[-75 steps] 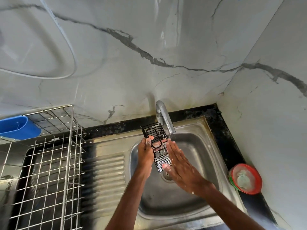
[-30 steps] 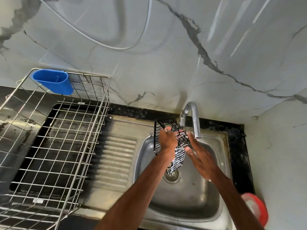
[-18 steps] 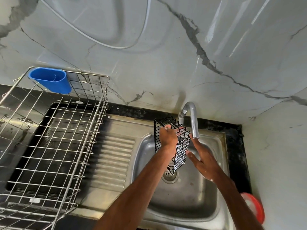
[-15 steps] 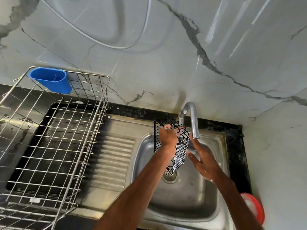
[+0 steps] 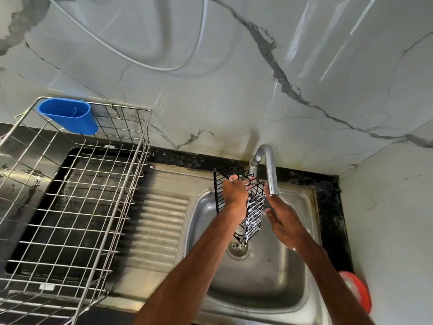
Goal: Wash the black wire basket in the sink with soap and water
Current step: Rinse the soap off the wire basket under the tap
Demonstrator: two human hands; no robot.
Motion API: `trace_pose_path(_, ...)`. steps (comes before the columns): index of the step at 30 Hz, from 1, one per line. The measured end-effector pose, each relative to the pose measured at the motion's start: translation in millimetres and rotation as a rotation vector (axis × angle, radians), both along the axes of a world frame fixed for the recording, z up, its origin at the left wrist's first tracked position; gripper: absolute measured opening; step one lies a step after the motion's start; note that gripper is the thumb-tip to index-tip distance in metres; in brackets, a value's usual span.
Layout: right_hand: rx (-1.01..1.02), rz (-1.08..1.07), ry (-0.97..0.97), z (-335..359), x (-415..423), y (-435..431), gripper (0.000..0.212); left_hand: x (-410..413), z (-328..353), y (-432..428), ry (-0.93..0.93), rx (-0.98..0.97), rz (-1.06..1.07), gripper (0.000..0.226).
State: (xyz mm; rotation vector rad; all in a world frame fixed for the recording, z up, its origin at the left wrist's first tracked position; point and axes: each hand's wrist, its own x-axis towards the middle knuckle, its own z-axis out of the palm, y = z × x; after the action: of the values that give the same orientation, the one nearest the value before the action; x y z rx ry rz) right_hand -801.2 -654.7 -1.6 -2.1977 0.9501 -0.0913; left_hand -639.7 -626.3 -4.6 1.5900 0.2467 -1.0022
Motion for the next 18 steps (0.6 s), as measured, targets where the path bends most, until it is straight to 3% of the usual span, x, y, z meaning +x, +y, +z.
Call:
trace_pose_path(11,-0.08,0.049,-0.001,3.7,2.8,0.9,0.054,6.5,5.9,2.6,-0.009,0.039,-0.031,0.031)
trace_pose_path(18,-0.055,0.133,0.137,20.4,21.5,-0.5,0.062,-7.4,15.9,21.6,-0.065,-0.027,-0.132,0.035)
